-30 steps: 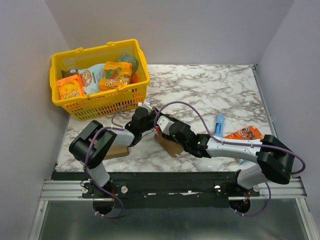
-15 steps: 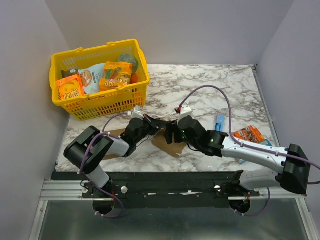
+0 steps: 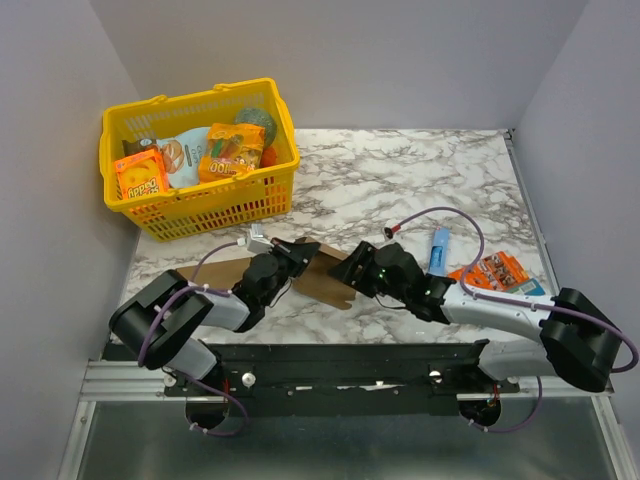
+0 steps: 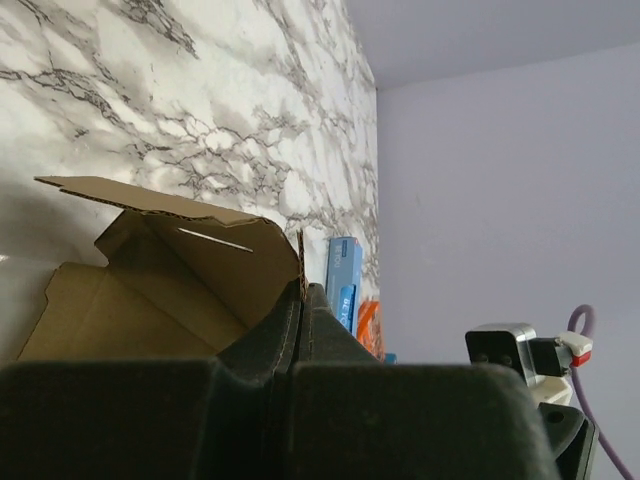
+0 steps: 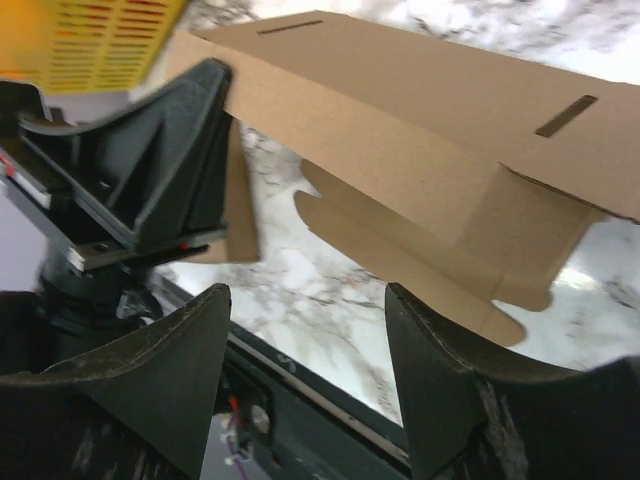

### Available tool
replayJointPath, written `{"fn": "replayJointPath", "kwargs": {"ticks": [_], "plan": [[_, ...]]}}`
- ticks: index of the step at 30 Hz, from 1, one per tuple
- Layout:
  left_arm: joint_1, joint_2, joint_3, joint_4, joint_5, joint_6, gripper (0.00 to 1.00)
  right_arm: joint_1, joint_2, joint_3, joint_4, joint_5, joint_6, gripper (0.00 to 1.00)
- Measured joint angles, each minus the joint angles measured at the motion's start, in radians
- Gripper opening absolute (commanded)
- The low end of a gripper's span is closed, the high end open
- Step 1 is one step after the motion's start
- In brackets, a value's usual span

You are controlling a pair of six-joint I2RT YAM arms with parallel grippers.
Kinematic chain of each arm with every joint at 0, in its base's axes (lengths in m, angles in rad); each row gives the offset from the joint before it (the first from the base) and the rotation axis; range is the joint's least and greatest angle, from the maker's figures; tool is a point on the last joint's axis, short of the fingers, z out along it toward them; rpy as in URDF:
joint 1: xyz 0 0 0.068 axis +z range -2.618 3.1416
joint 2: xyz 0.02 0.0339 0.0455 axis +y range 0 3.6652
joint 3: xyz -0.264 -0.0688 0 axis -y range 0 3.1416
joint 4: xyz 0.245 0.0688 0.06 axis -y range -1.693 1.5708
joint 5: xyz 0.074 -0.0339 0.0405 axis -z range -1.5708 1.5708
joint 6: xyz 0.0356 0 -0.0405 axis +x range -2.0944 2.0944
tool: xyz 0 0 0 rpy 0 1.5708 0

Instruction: Fold the paper box

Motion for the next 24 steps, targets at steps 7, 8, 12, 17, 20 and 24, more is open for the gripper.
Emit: {"fn": "replayJointPath", "kwargs": {"ticks": [7, 8, 12, 17, 20, 24], "plan": [[0.0, -0.111, -0.022, -0.076, -0.08, 0.017, 0.0, -0.051, 0.031, -0.009, 0.141, -0.016, 0.055, 0.7], [0.0, -0.122, -0.025, -0.085, -0.087, 0.018, 0.0, -0.063, 0.039, -0.011, 0.155, -0.021, 0.06, 0.7], [0.0, -0.163, -0.05, -0.125, -0.124, 0.018, 0.0, -0.11, 0.095, -0.017, 0.224, -0.083, 0.09, 0.67], [0.0, -0.169, -0.076, -0.127, -0.146, 0.021, 0.0, -0.129, 0.153, -0.021, 0.285, -0.16, 0.122, 0.67], [0.001, -0.153, -0.111, -0.063, -0.148, 0.023, 0.0, -0.144, 0.163, -0.026, 0.311, -0.192, 0.146, 0.67], [0.001, -0.08, -0.144, 0.049, -0.149, 0.023, 0.0, -0.165, 0.2, -0.026, 0.348, -0.228, 0.183, 0.64]]}}
